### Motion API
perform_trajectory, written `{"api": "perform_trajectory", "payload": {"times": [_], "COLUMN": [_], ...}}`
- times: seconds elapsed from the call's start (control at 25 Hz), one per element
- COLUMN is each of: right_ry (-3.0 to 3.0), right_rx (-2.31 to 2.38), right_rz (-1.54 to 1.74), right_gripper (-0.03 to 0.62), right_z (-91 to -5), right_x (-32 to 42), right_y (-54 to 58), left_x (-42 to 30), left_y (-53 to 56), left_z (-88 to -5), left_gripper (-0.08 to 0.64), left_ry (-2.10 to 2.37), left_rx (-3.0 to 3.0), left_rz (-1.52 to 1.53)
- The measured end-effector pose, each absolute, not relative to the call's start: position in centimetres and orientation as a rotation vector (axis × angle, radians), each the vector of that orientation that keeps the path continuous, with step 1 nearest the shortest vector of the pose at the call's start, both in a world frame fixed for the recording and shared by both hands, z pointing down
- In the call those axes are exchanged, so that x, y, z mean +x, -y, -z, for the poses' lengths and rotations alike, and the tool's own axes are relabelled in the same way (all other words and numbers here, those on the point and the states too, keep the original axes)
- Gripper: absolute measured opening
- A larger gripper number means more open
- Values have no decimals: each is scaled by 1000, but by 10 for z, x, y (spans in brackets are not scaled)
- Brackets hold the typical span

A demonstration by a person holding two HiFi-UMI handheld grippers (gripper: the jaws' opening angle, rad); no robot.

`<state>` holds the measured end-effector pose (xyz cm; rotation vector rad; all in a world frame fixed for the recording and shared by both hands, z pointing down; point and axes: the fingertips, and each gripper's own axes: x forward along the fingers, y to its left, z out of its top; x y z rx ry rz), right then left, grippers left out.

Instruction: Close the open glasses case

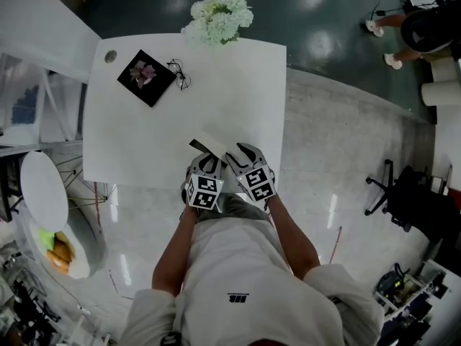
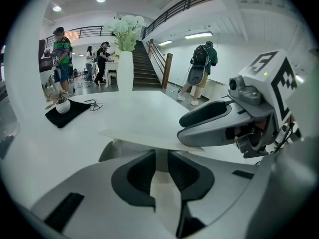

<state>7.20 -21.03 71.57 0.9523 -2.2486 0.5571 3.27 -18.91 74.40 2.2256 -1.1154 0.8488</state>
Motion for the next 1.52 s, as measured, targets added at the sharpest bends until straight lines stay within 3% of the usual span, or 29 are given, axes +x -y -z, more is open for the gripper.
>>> {"api": "perform_trajectory", "payload": {"times": [1.52], "right_ry": [2257], "right_rx": [839], "right_rz": [-491], "right_gripper": [186], "right_z": [-741], "right_x": [51], "right_y": [178], "left_x": [15], "left_y": [151], "left_z": [-774], "left_gripper": [89], "left_ry": [1113], "left_rx": [2133], "left_rz": [-917]}}
